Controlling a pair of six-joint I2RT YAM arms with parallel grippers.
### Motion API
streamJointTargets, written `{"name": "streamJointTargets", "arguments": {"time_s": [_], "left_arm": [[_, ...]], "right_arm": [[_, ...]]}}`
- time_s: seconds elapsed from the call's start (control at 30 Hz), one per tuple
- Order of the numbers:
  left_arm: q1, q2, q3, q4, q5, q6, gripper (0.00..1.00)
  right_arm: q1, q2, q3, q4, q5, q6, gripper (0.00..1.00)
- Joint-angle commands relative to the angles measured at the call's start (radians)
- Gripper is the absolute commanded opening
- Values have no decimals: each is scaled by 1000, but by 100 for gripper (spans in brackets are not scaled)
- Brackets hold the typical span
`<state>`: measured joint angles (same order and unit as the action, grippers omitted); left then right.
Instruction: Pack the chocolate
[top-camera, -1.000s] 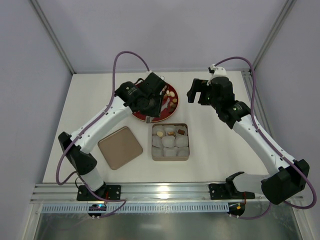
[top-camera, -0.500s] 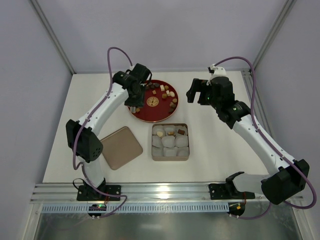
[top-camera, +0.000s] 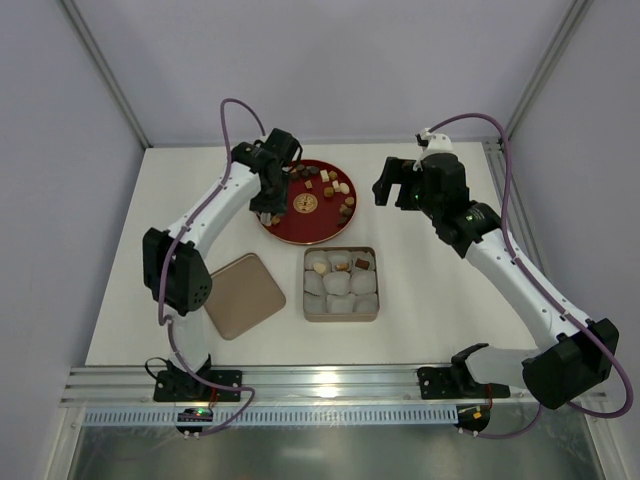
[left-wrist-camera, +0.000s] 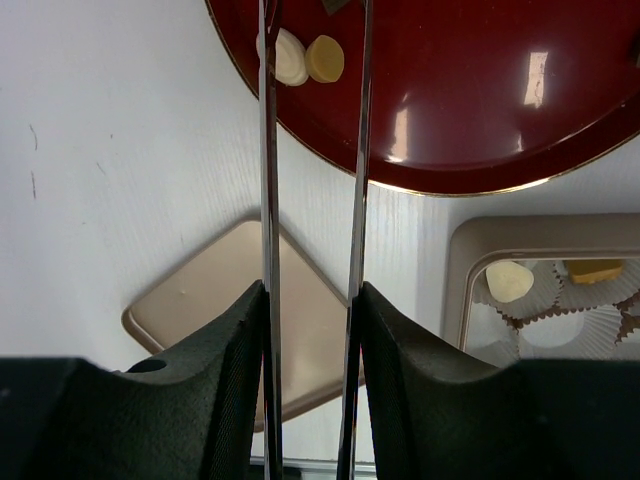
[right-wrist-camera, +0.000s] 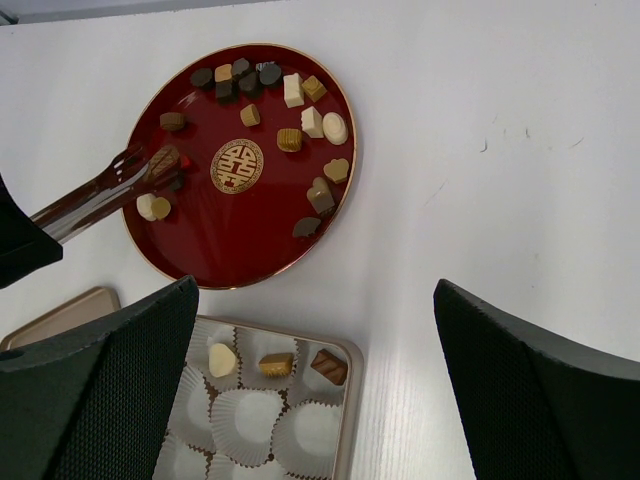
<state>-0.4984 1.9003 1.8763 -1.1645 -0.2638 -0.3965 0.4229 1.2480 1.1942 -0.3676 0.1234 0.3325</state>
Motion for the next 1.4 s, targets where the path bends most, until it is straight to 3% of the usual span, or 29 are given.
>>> {"name": "streamJointTargets", "arguments": {"time_s": [0.0,0.97,1.37], "left_arm": [[15,17,32,34,17,18,40],[29,39,-8,58,52,24,36],[29,37,-5,58,70,19,30]], "right_arm": [[-4,-19,-2,32,-4,2,100],[-4,-18,-8,32,1,3,100],[-4,-19,-7,32,2,3,100]]}}
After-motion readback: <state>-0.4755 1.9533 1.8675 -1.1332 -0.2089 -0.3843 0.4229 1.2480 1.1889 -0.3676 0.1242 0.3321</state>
